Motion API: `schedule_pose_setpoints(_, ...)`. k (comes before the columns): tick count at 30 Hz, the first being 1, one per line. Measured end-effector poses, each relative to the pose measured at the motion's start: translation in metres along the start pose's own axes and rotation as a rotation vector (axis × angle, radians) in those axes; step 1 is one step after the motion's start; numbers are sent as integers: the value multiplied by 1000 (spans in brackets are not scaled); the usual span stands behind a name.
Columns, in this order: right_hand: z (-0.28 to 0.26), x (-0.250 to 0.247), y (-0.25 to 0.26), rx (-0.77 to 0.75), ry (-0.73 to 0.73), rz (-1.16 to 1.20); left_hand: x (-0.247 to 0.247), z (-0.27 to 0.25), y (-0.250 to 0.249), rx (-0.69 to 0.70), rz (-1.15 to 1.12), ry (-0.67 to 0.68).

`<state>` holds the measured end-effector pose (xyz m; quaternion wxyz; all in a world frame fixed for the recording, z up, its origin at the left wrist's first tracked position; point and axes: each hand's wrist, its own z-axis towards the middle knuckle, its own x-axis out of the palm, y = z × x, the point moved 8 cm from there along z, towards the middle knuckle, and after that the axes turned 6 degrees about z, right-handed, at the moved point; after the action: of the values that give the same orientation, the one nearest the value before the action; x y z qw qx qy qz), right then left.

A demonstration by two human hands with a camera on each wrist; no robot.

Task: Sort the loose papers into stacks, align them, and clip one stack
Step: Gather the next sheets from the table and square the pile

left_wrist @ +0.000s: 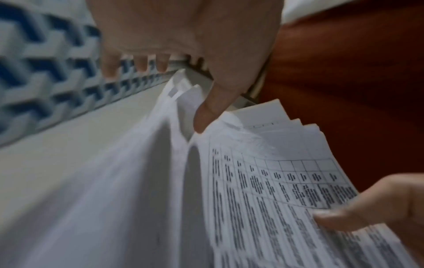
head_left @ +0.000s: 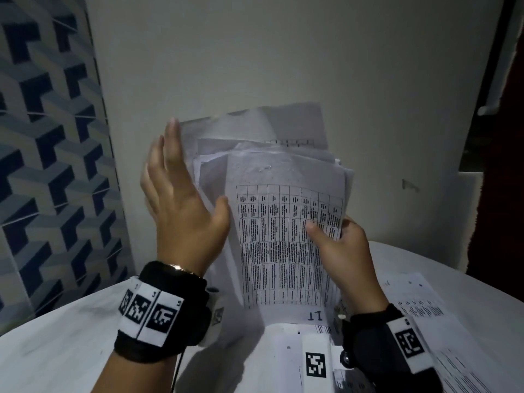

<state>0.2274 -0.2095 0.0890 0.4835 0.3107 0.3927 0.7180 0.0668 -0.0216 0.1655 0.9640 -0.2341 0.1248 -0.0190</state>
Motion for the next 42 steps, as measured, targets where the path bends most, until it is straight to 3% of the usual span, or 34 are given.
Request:
schedule_pose_setpoints(3,0,0,0,13,6,6,-4,13,-45,204,439,39)
schedule_pose_setpoints(7,-1,-1,0,53,-15,38,21,32,-83,319,572,305)
schedule_pose_setpoints(9,-1,0,0,74,-13,56,32,35,-94,368,527,413)
schedule_pose_setpoints(13,0,-1,2,83,-3,76,35,37,-106,435,320,473)
schedule_pose_setpoints(19,-1,-2,0,117,-21,97,52,27,-101,498,317,659)
schedule_pose_setpoints(22,-1,-4,0,103,-43,107,47,28,-100,495,248,632)
schedule_pose_setpoints(25,-1,-7,0,57,-66,91,16,32,-70,355,181,308)
schedule_pose_setpoints(27,0,-9,-1,46,-90,72,-6,24,-22,109,76,91)
schedule_pose_setpoints(28,1,-10,-2,45,-100,77,-8,14,8,-38,-40,66)
schedule_pose_setpoints(29,1,-11,-3,45,-104,81,-2,2,35,-191,-184,110)
schedule_pose_setpoints(32,1,-9,-3,51,-94,101,47,-38,81,-535,-648,436)
schedule_pose_setpoints(34,0,-7,1,39,-91,107,66,-54,91,-605,-701,502)
schedule_pose_setpoints(39,-3,-6,24,-76,7,134,58,-42,97,-573,-723,300)
schedule_pose_setpoints(42,0,-1,11,48,127,80,54,-37,100,-597,-786,289)
